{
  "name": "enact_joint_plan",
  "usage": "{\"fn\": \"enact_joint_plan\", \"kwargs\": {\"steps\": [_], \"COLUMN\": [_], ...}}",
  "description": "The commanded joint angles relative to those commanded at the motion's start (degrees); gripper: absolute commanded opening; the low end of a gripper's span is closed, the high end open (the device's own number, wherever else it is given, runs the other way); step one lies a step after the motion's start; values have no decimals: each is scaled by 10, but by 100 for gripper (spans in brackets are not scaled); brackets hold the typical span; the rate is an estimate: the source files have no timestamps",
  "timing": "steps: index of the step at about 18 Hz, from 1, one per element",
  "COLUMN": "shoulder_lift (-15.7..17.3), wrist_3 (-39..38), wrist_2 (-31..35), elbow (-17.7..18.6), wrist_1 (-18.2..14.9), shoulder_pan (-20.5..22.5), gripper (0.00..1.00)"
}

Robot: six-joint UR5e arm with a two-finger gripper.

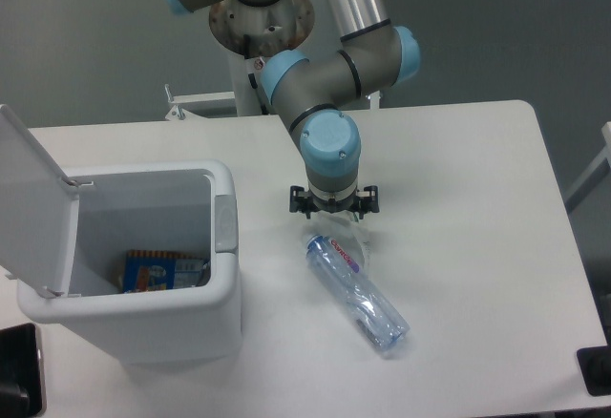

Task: Place the trash in the trash can
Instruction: 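Lower the gripper onto the white tissue and close on it, then lift the gripped white tissue up off the table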

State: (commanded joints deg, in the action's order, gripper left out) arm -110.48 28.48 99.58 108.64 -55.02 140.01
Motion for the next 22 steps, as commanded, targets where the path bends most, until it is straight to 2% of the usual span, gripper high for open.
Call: {"fn": "enact_joint_plan", "kwargs": {"steps": [2,4,10,12,15,16,22], "shoulder_lift": [0,0,-3,-4,-2,1,10], "wrist_3": [-1,-2,0,0,3,4,22], "wrist_2": [0,0,1,2,4,4,10], "elbow": [-4,-5,-7,-7,-8,-8,-26], "wrist_1": [0,0,11,11,10,10,4], "shoulder_pan": [1,2,4,4,9,15,44], "gripper": [69,69,54,42,15,12,7]}}
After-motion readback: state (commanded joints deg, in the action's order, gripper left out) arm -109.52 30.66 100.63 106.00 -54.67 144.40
